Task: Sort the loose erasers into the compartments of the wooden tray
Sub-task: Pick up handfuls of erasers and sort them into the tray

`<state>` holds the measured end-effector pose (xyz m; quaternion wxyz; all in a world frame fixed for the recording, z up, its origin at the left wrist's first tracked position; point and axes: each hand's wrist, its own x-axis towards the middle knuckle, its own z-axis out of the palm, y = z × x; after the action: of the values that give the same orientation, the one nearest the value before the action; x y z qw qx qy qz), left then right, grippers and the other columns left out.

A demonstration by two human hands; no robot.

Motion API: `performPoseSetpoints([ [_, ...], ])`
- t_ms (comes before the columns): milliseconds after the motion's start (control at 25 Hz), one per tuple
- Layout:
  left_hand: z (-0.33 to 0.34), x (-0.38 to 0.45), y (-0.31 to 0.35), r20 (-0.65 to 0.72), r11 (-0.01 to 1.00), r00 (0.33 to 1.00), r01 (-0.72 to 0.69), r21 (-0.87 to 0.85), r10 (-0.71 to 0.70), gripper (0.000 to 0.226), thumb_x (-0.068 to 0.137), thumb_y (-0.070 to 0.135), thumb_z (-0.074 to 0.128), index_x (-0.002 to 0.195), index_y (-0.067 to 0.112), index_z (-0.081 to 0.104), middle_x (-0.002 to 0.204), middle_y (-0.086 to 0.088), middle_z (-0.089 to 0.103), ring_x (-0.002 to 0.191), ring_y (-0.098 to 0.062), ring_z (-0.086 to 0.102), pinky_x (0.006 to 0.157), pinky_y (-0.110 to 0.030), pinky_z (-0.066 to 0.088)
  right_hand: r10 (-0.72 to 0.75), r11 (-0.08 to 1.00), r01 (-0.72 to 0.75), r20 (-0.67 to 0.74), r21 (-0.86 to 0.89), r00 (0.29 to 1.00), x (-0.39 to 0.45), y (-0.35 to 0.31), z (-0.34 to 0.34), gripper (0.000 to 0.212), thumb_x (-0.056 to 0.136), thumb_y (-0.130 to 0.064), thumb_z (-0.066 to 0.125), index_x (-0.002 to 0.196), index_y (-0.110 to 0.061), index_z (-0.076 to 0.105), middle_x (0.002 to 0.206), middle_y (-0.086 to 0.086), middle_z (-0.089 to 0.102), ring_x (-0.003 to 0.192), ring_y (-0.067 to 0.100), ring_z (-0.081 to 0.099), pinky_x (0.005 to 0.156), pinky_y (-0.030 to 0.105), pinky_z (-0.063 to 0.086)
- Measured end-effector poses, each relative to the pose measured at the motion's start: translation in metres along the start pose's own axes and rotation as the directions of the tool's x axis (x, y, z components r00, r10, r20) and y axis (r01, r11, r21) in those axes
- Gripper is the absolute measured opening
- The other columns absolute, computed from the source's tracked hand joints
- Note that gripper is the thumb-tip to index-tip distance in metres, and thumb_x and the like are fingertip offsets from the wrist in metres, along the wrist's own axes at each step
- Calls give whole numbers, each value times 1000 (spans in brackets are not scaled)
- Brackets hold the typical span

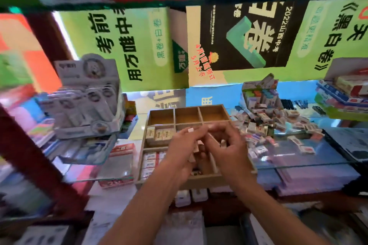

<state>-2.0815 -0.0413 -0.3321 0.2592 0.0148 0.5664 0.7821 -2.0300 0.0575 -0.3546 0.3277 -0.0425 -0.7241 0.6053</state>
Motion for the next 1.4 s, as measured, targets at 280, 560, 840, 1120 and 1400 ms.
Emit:
performPoseSetpoints([
  [280,-140,-15,17,-409,972,903,-198,-125,132,10,92,17,67,87,12,61,71,-5,69,50,-7,60,39,-18,42,688,571,-741,287,354,667,9,-14,82,32,78,3,39,101,-7,58,81,12,66,69,22,58,58,30,42],
  [560,-194,16,-3,-498,980,845,-144,138,194,6,93,23,66,98,20,65,91,-10,72,81,-22,71,58,-29,58,575,799,-600,242,42,782,59,7,100,34,85,4,68,111,-15,56,106,10,68,95,29,70,72,36,59],
  [840,-196,41,-17,-428,867,799,-219,447,422,9,93,18,66,100,13,64,88,-8,68,71,-16,69,50,-24,55,340,908,-212,337,-362,878,103,31,117,30,87,8,63,96,-20,68,98,-2,70,91,14,66,66,22,53],
  [1120,-201,46,-21,-416,866,803,-233,442,428,6,93,18,67,97,13,64,89,-12,67,70,-19,67,51,-26,55,226,833,-63,235,-550,945,80,50,118,11,92,-13,67,100,-20,68,101,-4,67,93,9,63,69,13,47],
  [1400,-201,45,-19,-423,877,803,-237,419,419,6,93,16,67,97,13,64,91,-15,67,69,-20,66,51,-25,54,406,857,-356,61,-373,912,77,49,133,8,89,-15,72,85,-21,72,93,0,72,84,12,67,80,32,60],
])
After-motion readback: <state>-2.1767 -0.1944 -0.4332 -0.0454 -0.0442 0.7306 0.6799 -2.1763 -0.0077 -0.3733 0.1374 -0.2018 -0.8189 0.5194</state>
